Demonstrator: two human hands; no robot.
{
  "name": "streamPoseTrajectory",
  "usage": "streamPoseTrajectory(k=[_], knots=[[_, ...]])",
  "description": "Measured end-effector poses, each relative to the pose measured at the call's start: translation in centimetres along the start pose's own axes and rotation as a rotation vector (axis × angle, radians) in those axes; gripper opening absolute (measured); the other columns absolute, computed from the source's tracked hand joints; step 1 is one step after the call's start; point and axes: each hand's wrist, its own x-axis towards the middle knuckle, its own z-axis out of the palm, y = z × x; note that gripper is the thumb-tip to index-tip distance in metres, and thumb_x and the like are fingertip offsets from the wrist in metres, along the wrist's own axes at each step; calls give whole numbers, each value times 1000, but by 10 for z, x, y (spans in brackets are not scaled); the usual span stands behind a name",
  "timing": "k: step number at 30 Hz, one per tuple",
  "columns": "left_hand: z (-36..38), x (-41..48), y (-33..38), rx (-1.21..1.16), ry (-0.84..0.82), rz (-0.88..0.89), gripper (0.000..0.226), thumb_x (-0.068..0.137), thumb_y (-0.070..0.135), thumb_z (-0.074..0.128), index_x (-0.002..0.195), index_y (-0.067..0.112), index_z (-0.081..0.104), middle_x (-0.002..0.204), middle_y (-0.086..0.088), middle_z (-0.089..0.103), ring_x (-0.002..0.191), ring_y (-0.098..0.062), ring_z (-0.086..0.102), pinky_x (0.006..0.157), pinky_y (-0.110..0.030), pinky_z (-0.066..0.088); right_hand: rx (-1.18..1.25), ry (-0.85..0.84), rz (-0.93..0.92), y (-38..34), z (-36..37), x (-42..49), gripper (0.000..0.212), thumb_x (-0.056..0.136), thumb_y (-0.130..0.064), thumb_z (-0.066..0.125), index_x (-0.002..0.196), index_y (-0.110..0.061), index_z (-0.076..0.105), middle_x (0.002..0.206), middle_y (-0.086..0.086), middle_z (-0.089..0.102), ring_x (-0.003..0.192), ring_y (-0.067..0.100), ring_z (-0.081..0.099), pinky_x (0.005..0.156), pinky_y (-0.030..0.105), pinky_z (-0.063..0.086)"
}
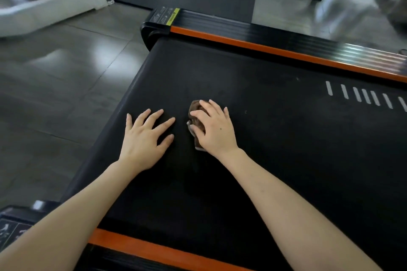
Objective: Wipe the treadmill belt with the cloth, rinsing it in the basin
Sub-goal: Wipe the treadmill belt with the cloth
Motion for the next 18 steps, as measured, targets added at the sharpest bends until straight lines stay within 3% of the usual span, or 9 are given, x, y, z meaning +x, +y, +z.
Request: streamPoseTrajectory(k=[4, 7, 11, 15, 18], knots=[[-4, 46, -4, 107, -39, -112, 56, 93, 60, 17, 147, 44, 19, 158, -7, 14, 146, -30, 3, 114, -58, -3, 9, 56, 34, 11, 4, 21, 27, 92, -31, 54, 118, -25, 59, 145, 1, 40, 141, 24, 23, 114, 52, 13], [3, 63, -7, 89, -23, -129, 59, 90, 64, 5, 146, 48, 10, 159, -5, 9, 146, -28, -1, 115, -57, -2, -11, 100, 62, 27, 1, 45, 28, 92, -32, 54, 118, -24, 59, 144, 1, 41, 139, 23, 25, 115, 50, 15], [9, 60, -12, 48, 24, -126, 67, 82, 67, -3, 145, 51, 13, 159, -2, 11, 146, -26, 1, 116, -53, -2, -43, 145, 133, 74, -13, 81, 28, 91, -30, 54, 117, -21, 60, 141, 2, 45, 136, 25, 32, 114, 51, 20], [13, 62, -10, 62, 77, -134, 64, 85, 66, 1, 145, 50, 17, 158, -3, 18, 146, -27, 6, 116, -54, 3, -56, 232, 321, 129, -31, 111, 31, 90, -31, 57, 118, -18, 60, 138, 3, 47, 133, 25, 35, 113, 52, 23], [14, 62, -10, 70, 95, -125, 64, 87, 66, 3, 145, 48, 22, 155, -6, 24, 145, -30, 12, 115, -56, 7, -59, 254, 288, 136, -29, 117, 33, 86, -38, 61, 114, -19, 61, 133, 3, 51, 128, 25, 40, 111, 51, 26]])
